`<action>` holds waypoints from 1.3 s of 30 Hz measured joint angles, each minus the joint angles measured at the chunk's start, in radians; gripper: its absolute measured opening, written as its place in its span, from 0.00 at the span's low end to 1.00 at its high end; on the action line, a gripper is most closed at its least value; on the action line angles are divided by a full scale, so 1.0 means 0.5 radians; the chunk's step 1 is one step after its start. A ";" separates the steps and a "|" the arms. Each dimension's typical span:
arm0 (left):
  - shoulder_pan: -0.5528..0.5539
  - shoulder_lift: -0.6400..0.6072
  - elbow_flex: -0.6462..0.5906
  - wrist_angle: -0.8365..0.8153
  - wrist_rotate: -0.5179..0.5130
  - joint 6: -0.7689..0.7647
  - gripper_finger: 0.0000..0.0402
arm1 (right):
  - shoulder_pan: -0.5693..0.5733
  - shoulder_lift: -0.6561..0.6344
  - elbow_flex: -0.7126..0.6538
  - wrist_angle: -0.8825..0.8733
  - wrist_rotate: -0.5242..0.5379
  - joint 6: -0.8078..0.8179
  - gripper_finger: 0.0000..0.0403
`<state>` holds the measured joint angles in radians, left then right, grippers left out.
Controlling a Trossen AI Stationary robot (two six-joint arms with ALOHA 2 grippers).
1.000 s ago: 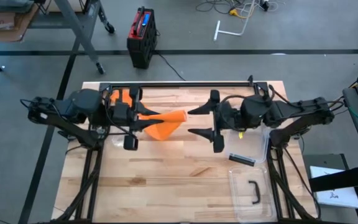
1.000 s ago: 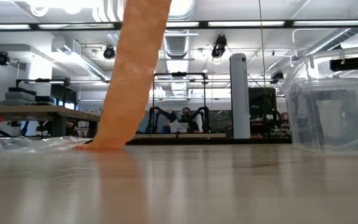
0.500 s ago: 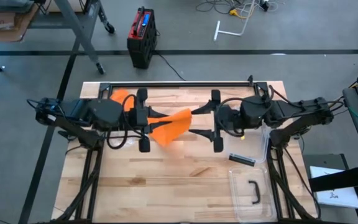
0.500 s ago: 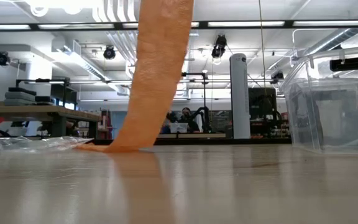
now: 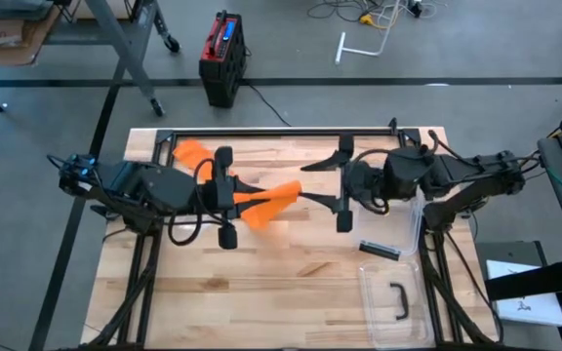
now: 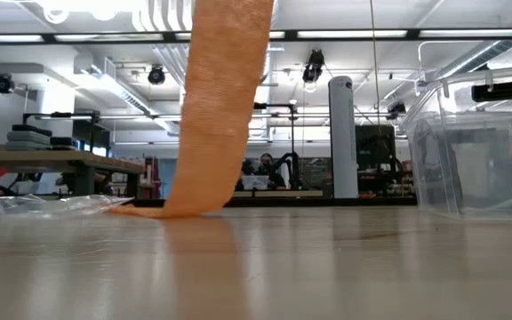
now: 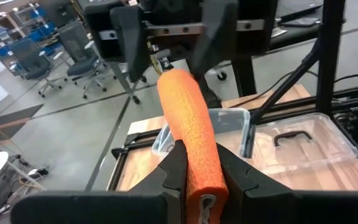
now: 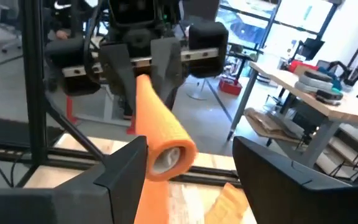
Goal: Roll bandage
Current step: Roll the orange bandage
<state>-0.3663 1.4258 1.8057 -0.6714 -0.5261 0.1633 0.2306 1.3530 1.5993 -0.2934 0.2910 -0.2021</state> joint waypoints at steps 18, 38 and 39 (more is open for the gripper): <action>-0.014 0.052 -0.002 0.036 0.182 0.045 0.10 | 0.005 0.179 -0.003 0.225 -0.183 -0.023 0.63; -0.032 0.023 -0.002 0.137 0.184 0.061 0.17 | 0.005 0.170 -0.005 0.270 -0.327 -0.010 0.19; -0.040 0.006 -0.002 0.139 0.184 0.068 0.20 | 0.005 0.167 -0.005 0.299 -0.351 -0.016 0.17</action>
<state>-0.3861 1.4286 1.8046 -0.6018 -0.4343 0.1975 0.2329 1.4366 1.5967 -0.1437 0.1155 -0.2098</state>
